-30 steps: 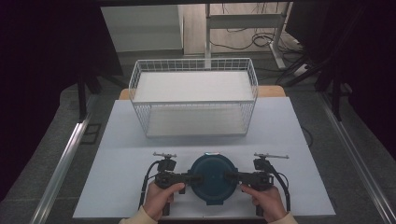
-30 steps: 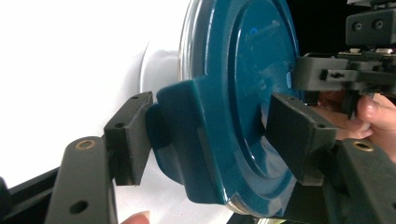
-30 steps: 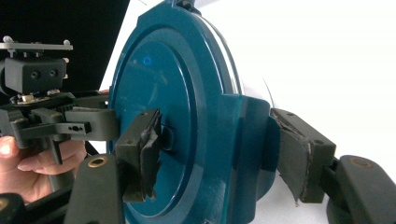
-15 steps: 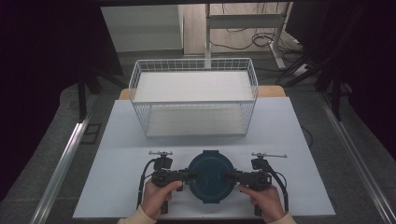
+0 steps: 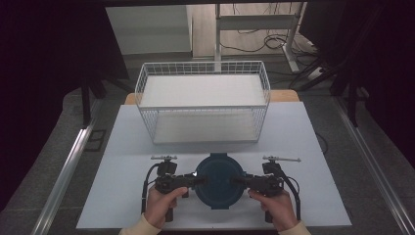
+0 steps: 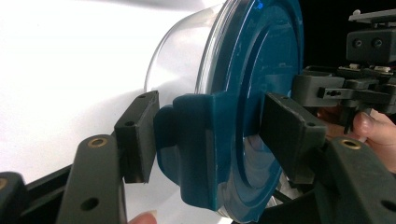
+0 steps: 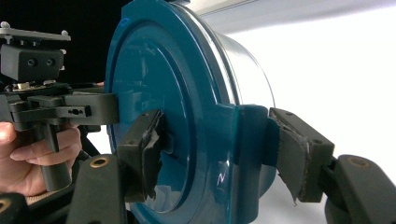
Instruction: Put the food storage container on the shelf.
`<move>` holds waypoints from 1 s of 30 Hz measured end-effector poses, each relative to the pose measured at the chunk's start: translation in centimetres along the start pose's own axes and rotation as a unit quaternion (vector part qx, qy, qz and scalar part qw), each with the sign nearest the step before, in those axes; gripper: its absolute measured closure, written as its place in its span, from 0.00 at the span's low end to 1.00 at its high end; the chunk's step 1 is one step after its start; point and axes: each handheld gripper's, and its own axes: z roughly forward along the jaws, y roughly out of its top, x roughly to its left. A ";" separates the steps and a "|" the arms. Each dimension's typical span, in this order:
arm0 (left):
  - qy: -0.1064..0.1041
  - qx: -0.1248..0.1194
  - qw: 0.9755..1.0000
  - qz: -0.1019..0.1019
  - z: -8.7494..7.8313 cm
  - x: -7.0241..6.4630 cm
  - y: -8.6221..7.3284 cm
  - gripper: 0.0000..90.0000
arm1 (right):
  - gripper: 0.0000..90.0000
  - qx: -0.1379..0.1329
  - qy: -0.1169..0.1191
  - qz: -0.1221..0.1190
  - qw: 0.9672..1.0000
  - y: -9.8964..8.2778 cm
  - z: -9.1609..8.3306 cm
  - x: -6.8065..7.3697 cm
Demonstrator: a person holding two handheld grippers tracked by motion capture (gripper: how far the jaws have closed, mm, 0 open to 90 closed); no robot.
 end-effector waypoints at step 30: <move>-0.001 -0.008 1.000 0.011 -1.1 -0.4 2.8 0.44 | 0.42 -0.007 0.000 -0.029 1.000 3.3 0.1 1.4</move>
